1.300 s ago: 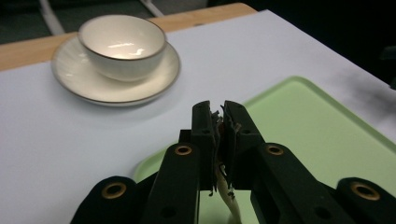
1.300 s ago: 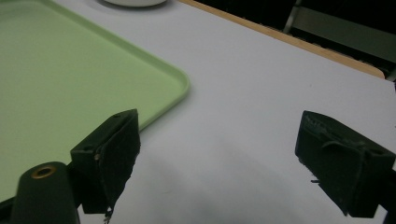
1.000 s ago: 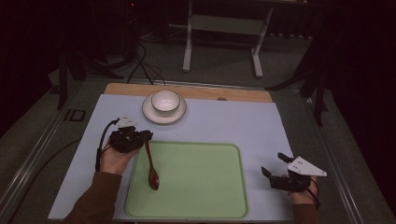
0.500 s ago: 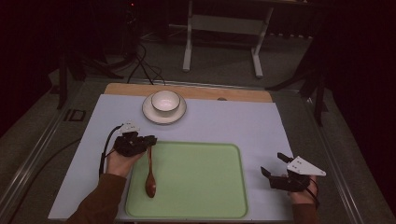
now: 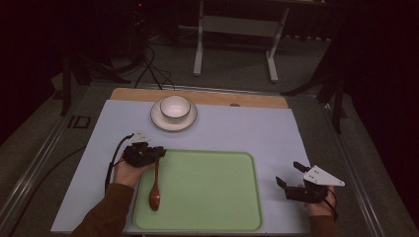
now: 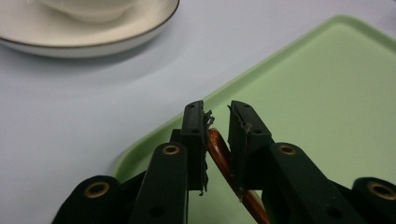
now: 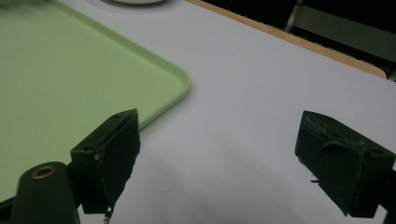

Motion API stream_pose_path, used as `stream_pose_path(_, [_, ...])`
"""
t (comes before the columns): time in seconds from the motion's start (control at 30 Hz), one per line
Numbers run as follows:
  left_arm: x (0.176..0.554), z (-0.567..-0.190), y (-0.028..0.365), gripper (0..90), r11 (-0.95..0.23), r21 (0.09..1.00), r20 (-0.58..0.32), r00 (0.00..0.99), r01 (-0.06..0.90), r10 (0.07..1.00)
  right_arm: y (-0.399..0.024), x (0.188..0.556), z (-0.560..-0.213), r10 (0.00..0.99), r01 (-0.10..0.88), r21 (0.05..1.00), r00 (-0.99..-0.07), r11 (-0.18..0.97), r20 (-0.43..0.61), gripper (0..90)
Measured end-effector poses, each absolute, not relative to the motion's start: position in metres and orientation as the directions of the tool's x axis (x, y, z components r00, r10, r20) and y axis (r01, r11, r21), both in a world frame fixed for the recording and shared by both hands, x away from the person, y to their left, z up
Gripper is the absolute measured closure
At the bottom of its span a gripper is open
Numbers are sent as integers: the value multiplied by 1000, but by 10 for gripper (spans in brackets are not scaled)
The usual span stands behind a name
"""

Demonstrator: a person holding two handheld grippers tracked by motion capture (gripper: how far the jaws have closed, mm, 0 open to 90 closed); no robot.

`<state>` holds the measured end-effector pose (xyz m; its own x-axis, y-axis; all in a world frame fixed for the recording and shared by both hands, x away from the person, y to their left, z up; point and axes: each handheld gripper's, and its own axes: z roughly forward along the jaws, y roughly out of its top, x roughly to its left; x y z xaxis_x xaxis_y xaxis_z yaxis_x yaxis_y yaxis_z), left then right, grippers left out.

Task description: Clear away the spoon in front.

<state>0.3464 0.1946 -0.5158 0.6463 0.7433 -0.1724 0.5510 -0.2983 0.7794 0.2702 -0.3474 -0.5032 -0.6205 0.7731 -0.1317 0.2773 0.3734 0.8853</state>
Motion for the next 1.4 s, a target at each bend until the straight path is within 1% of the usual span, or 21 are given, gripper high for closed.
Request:
stream_pose_path(0.27, [348,-521,199,751,-301,772,-168,636,560,754,-347,270,-503,773,277,885,-621,374,-132,138])
stream_pose_path(0.3, [348,-523,199,724,-297,770,-171,631,565,757,-347,270,-503,772,278,884,-621,376,-133,138])
stream_pose_path(0.5, [348,-529,198,724,-329,745,-155,630,581,761,-348,270,-503,774,278,885,-620,374,-132,139])
stream_pose_path(0.7, [348,-532,195,705,-377,717,-106,626,587,773,-348,270,-503,773,278,885,-620,375,-133,138])
stream_pose_path(0.83, [348,-532,194,675,-380,713,-92,616,589,782,-348,270,-503,773,278,885,-621,373,-132,138])
stream_pose_path(1.0, [347,-531,192,570,-391,713,-62,607,583,792,-348,270,-503,772,277,885,-621,374,-132,138])
stream_pose_path(1.03, [347,-531,192,570,-395,715,-51,606,577,794,-348,270,-503,772,277,885,-621,374,-132,138])
stream_pose_path(1.1, [346,-529,192,545,-387,722,-47,599,574,799,-348,270,-503,772,277,885,-621,375,-133,138])
stream_pose_path(1.13, [346,-528,193,513,-380,728,-46,594,571,803,-348,271,-503,772,277,885,-622,374,-132,139])
stream_pose_path(1.17, [345,-528,194,513,-376,731,-43,588,570,808,-348,271,-503,772,277,885,-622,374,-132,139])
stream_pose_path(1.37, [344,-522,200,429,-341,750,-36,550,566,834,-348,271,-503,772,276,885,-622,375,-132,139])
stream_pose_path(1.4, [343,-520,201,393,-333,756,-30,538,563,842,-348,271,-503,772,276,885,-622,375,-133,138])
